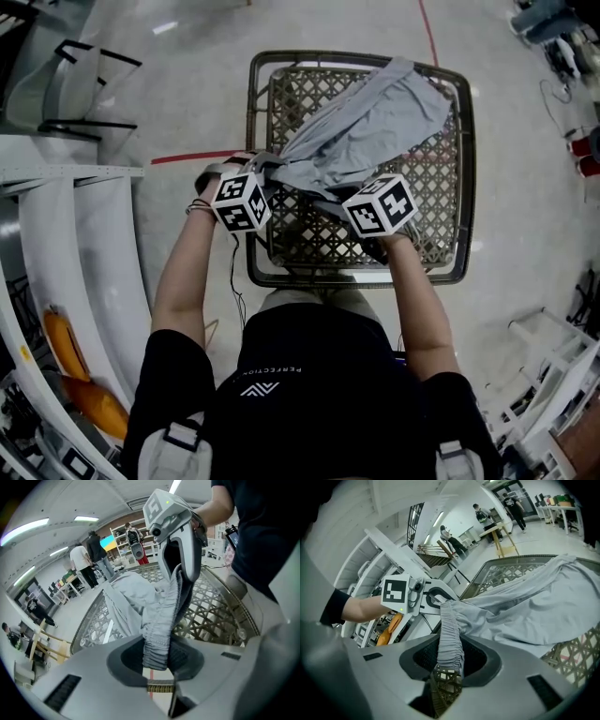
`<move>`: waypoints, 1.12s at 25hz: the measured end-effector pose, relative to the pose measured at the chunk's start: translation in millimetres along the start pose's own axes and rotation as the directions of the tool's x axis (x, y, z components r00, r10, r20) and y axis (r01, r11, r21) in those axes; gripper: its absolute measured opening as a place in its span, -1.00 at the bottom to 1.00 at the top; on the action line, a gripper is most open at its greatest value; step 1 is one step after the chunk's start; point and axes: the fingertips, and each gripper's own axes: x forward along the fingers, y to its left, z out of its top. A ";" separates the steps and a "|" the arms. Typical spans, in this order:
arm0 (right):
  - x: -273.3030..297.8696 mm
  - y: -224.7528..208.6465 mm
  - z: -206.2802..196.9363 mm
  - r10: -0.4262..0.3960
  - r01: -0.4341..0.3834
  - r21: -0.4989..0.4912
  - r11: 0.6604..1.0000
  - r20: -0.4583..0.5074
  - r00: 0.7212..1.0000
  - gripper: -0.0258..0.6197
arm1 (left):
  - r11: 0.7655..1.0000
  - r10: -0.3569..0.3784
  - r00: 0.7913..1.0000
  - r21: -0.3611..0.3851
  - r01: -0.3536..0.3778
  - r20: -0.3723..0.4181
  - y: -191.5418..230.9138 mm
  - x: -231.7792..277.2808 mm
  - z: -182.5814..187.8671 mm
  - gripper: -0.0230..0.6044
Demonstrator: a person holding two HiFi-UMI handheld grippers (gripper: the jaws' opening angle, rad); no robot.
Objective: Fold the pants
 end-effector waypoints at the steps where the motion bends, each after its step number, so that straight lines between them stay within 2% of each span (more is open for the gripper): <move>1: -0.4 4.1 -3.7 0.006 -0.006 -0.007 1.000 -0.010 1.000 -0.54 | 1.000 -0.014 1.000 0.010 0.014 -0.003 -6.6 -2.2 0.1 -0.65; 3: -1.0 10.7 -11.5 0.015 -0.016 -0.018 1.000 -0.028 0.999 -0.54 | 0.999 -0.044 0.999 0.011 0.044 0.000 -16.6 -6.7 1.1 -0.65; 8: -1.8 22.4 -18.9 0.004 -0.005 -0.039 0.999 -0.027 1.000 -0.54 | 0.992 -0.116 0.992 -0.046 0.119 0.046 -24.1 -20.9 7.1 -0.65; 15: -10.2 27.9 -16.6 -0.021 0.021 -0.028 0.999 0.011 1.000 -0.54 | 0.986 -0.165 0.984 -0.009 0.166 0.065 -23.2 -32.9 17.7 -0.65; 22: -18.7 36.6 -21.0 -0.004 0.003 -0.056 0.998 -0.017 1.000 -0.54 | 0.965 -0.260 0.965 0.041 0.260 0.003 -34.0 -43.7 24.4 -0.65; 24: -19.9 34.3 -19.1 -0.005 0.004 -0.060 0.998 -0.011 1.000 -0.54 | 0.963 -0.267 0.964 0.025 0.267 0.001 -30.3 -44.9 26.6 -0.65; 28: -28.0 24.5 -6.4 -0.005 0.006 -0.061 0.998 0.024 1.000 -0.54 | 0.975 -0.222 0.975 -0.031 0.222 0.006 -12.4 -42.7 31.7 -0.65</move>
